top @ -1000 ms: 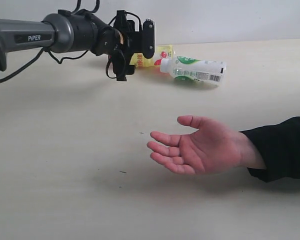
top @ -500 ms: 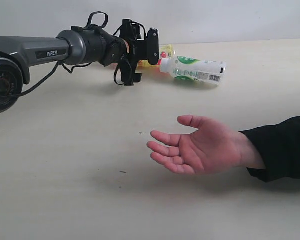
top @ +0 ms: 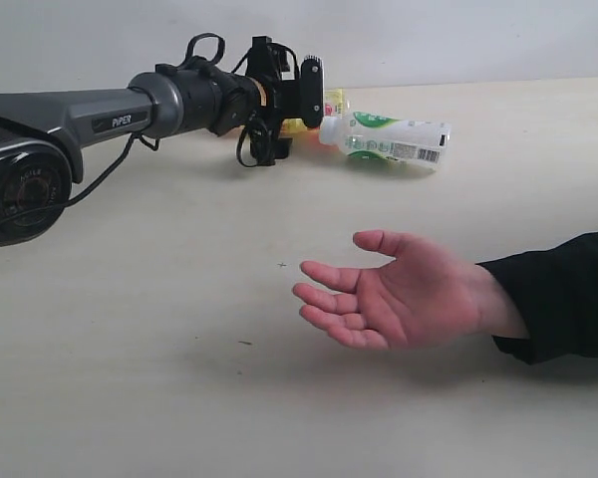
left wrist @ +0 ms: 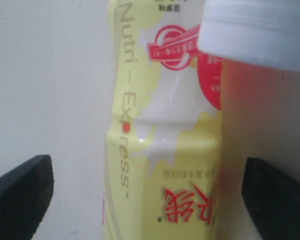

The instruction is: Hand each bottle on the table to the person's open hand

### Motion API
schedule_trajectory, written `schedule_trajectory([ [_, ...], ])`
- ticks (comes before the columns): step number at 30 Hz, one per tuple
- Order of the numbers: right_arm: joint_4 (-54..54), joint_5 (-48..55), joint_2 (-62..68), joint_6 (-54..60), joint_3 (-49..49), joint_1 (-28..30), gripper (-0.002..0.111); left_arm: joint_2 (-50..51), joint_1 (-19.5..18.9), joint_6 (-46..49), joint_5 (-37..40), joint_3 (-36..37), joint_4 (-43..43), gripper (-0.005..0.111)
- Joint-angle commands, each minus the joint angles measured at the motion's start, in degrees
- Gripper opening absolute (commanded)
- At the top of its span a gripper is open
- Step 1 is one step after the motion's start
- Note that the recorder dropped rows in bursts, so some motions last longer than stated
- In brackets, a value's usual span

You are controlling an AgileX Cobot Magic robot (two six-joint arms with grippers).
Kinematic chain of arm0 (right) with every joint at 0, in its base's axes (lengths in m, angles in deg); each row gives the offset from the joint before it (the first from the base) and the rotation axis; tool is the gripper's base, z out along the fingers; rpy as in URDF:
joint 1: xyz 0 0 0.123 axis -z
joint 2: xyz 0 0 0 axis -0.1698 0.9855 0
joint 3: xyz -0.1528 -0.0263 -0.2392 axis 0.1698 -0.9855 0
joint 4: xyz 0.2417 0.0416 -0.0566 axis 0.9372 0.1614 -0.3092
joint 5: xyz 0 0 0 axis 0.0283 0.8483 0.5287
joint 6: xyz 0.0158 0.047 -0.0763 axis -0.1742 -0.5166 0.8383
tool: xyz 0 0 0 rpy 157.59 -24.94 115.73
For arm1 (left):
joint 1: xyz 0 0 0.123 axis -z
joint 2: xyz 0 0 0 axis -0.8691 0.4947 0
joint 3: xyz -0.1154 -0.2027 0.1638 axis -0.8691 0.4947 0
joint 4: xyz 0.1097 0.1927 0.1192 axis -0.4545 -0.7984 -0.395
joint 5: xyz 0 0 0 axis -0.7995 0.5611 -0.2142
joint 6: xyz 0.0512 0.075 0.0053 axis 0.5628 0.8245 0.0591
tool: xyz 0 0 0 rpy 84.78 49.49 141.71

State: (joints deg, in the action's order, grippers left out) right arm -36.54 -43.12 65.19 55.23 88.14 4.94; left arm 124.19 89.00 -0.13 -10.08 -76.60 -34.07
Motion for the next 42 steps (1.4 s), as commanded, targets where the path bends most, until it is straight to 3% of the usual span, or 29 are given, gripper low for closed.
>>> schedule_trajectory([
  [1, -0.22, -0.42, -0.35, 0.37, -0.29, 0.16, 0.000, 1.57, -0.15, -0.52, 1.27, -0.01, -0.34, 0.098],
  [4, -0.22, -0.42, -0.35, 0.37, -0.29, 0.16, 0.000, 1.57, -0.15, -0.28, 1.27, -0.01, -0.34, 0.096],
  [10, -0.22, -0.42, -0.35, 0.37, -0.29, 0.16, 0.000, 1.88, -0.15, -0.28, 0.95, -0.01, -0.34, 0.069],
  [20, -0.22, -0.42, -0.35, 0.37, -0.29, 0.16, 0.000, 1.88, -0.15, -0.41, 0.75, -0.01, -0.24, 0.066],
  [30, -0.22, -0.42, -0.35, 0.37, -0.29, 0.16, 0.000, 1.88, -0.15, -0.52, 1.15, -0.01, -0.03, 0.001],
  [37, -0.22, -0.42, -0.35, 0.37, -0.29, 0.16, 0.000, 1.36, -0.04, -1.33, 1.45, -0.01, 0.10, 0.000],
  [42, -0.22, -0.42, -0.35, 0.37, -0.29, 0.16, 0.000, -2.71, -0.04, -8.28, 4.72, -0.01, 0.10, 0.000],
])
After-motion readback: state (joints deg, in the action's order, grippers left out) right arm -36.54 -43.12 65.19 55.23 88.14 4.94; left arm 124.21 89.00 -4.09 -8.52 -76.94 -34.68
